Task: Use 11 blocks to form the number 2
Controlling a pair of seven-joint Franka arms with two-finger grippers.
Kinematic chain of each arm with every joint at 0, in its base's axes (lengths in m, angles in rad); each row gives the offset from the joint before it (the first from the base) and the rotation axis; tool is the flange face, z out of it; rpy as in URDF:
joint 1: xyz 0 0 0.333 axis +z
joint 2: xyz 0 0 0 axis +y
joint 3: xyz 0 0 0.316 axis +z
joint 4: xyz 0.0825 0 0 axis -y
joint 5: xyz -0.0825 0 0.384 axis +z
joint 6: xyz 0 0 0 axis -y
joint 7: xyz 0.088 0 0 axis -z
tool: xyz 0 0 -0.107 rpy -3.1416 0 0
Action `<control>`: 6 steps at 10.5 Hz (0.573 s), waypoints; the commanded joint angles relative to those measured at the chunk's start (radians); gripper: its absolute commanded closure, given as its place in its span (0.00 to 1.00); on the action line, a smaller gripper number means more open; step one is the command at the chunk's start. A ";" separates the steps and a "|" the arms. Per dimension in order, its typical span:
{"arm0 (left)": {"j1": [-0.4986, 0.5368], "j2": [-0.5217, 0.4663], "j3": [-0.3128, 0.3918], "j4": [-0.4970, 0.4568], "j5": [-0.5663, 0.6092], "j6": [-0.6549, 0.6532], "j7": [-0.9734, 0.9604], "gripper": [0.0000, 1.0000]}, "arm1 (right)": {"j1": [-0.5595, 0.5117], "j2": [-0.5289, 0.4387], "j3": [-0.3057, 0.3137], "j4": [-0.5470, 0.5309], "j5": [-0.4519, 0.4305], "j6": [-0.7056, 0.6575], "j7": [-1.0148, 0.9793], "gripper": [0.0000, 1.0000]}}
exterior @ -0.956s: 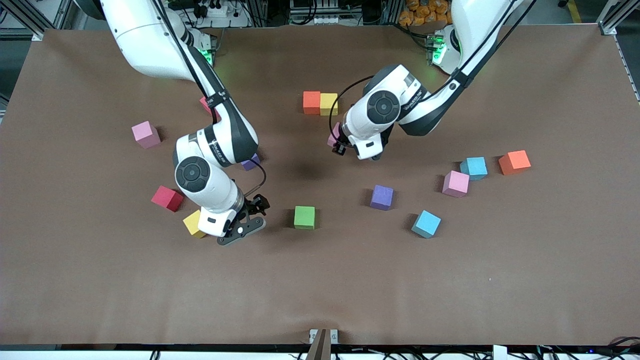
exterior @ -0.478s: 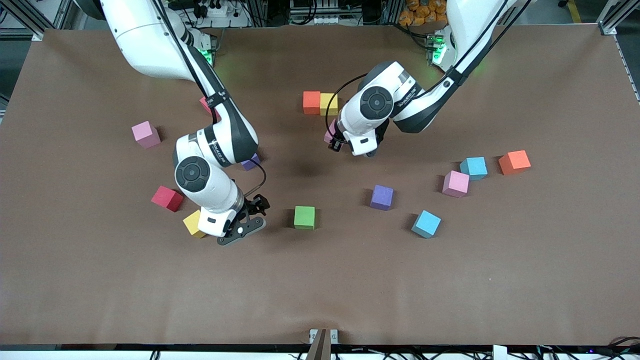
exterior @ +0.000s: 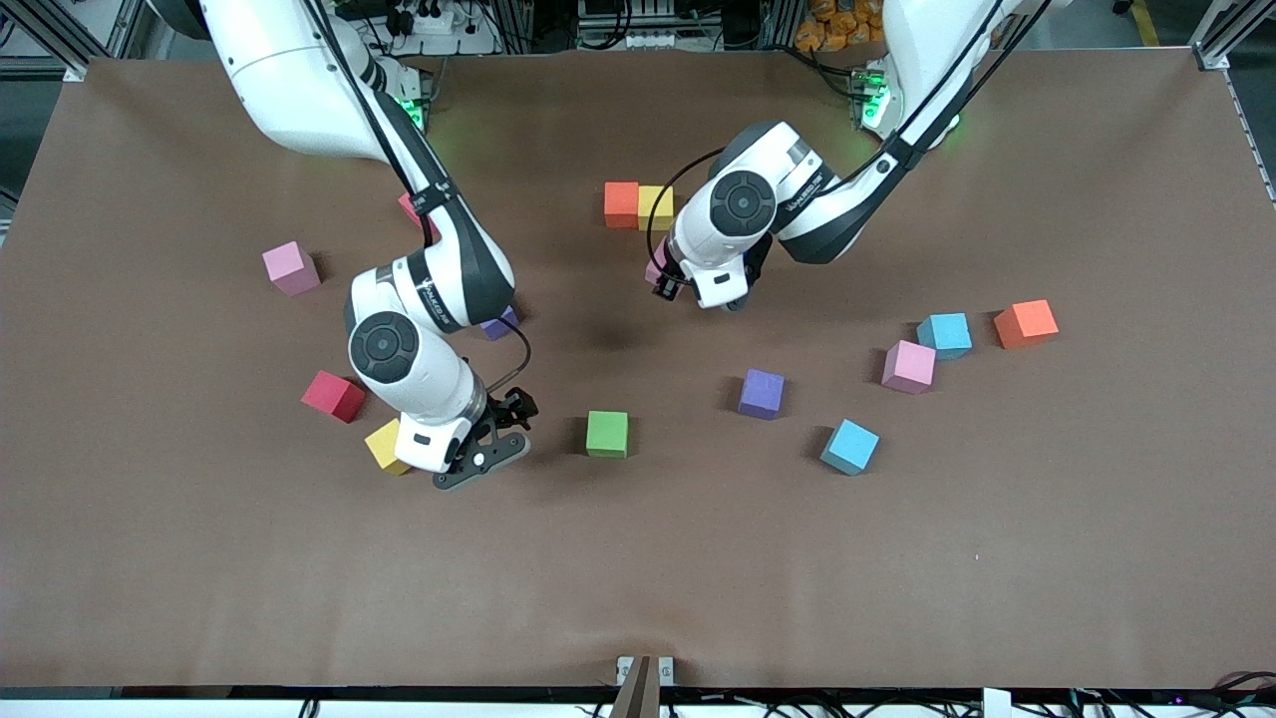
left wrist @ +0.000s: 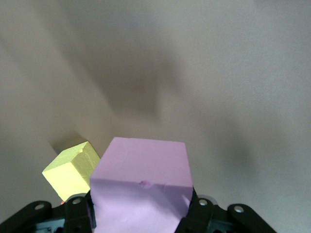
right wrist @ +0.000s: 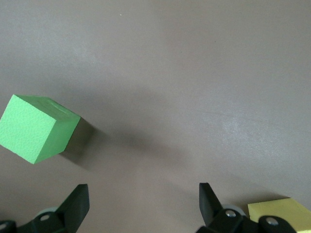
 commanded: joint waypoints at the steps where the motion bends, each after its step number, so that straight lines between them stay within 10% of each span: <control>1: -0.016 -0.011 0.014 -0.002 -0.018 0.003 -0.039 0.94 | 0.001 0.007 0.000 0.017 0.007 -0.004 0.014 0.00; 6: -0.072 -0.012 0.095 -0.002 -0.018 0.043 -0.107 0.94 | 0.001 0.007 0.000 0.015 0.007 -0.004 0.014 0.00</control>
